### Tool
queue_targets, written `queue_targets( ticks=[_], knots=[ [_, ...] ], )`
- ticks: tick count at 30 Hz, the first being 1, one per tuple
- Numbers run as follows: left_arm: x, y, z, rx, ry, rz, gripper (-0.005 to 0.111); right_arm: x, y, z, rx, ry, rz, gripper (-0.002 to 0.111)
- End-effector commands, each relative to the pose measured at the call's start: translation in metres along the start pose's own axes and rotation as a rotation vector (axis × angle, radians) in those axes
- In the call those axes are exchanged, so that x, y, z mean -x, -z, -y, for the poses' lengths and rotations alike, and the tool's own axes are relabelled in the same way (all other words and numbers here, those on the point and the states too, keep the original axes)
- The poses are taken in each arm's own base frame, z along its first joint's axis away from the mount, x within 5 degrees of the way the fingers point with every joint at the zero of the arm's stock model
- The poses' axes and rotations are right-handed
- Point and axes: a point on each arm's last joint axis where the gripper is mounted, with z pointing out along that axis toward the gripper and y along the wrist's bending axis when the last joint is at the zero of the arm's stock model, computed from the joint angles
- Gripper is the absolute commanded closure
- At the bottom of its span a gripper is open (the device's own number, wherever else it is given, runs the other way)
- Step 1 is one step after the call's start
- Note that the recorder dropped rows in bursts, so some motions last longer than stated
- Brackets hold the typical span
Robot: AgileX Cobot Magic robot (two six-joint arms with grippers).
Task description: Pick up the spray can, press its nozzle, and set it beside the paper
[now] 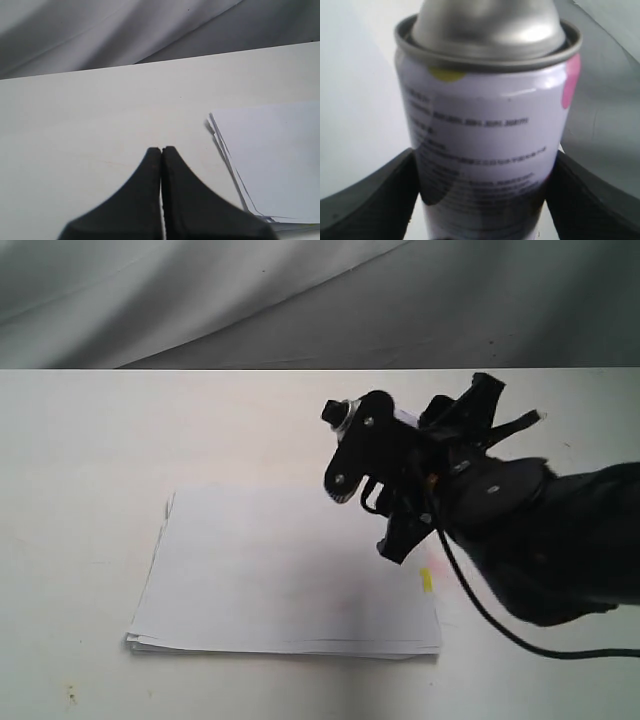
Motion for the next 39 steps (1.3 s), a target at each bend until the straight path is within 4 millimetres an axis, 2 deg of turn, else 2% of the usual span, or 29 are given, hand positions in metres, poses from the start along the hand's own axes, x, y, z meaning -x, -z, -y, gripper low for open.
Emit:
queue_targets(
  ticks=[1, 6, 13, 39],
  knots=[
    [-0.001, 0.0, 0.0, -0.004, 0.009, 0.004, 0.107, 0.004, -0.008, -0.012, -0.087, 0.071, -0.028, 0.108],
    [-0.001, 0.0, 0.0, -0.004, 0.009, 0.004, 0.107, 0.0, -0.019, -0.029, -0.124, 0.166, -0.092, 0.108],
    [-0.001, 0.0, 0.0, -0.004, 0.009, 0.004, 0.107, 0.006, -0.017, -0.052, -0.099, 0.225, -0.074, 0.108],
    [-0.001, 0.0, 0.0, -0.004, 0.009, 0.004, 0.107, 0.006, -0.015, -0.049, -0.15, 0.23, -0.087, 0.108]
  ],
)
